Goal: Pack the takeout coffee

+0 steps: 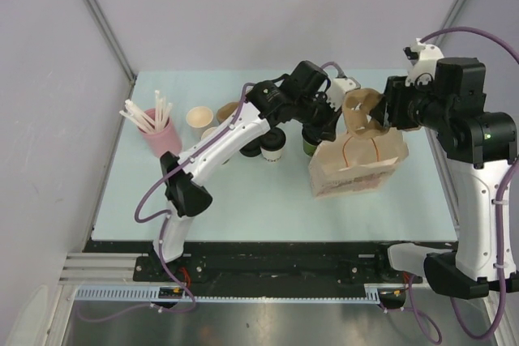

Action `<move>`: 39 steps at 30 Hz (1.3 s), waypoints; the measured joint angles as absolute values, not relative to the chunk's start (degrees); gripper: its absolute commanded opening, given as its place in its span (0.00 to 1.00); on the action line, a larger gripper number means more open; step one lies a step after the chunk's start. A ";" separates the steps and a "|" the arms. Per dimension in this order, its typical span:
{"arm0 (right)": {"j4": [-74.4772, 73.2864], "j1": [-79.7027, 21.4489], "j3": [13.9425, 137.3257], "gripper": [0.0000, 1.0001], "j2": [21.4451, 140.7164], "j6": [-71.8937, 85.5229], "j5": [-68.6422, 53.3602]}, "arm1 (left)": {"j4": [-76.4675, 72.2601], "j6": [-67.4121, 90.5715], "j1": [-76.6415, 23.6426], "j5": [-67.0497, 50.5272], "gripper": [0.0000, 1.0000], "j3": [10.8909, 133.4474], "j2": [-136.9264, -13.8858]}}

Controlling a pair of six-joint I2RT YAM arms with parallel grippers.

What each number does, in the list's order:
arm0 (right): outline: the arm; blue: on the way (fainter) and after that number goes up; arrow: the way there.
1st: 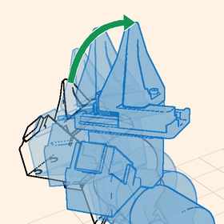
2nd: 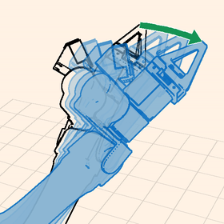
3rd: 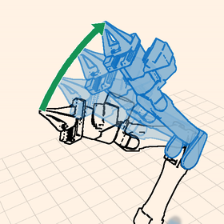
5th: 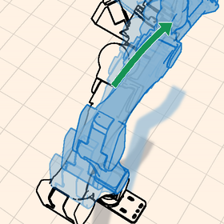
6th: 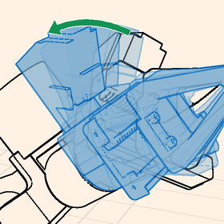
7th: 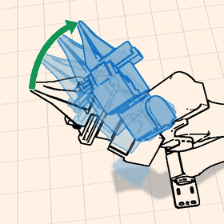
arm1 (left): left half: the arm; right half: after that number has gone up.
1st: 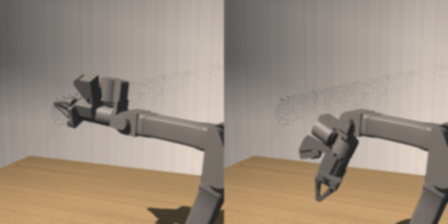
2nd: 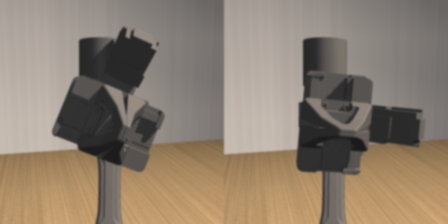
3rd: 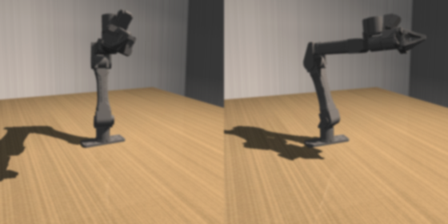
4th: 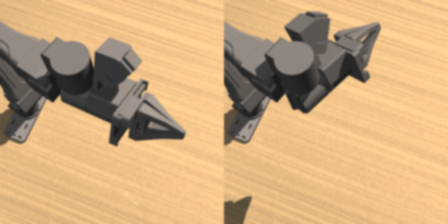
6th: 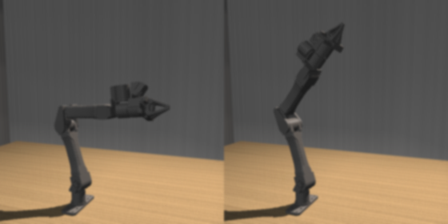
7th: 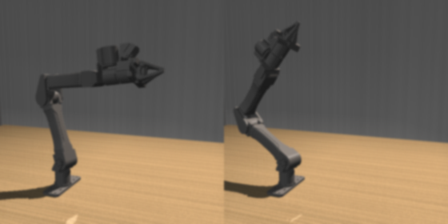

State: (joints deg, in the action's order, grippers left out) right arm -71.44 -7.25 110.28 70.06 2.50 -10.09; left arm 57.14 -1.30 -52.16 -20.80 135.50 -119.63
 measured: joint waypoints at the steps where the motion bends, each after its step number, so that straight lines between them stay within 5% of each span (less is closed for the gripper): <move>1: -71.29 -8.43 109.97 0.24 70.06 1.80 -10.41 | 56.99 -0.93 -52.16 -21.74 0.01 135.50 -119.72; 39: -76.25 -5.48 114.08 0.20 68.95 4.43 -5.67 | 45.04 19.53 -53.17 -27.09 0.00 143.35 -129.27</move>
State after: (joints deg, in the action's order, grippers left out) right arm -76.25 -5.48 114.08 68.95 4.43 -5.67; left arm 45.04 19.53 -53.17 -27.09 143.35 -129.27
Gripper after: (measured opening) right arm 0.456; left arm 0.006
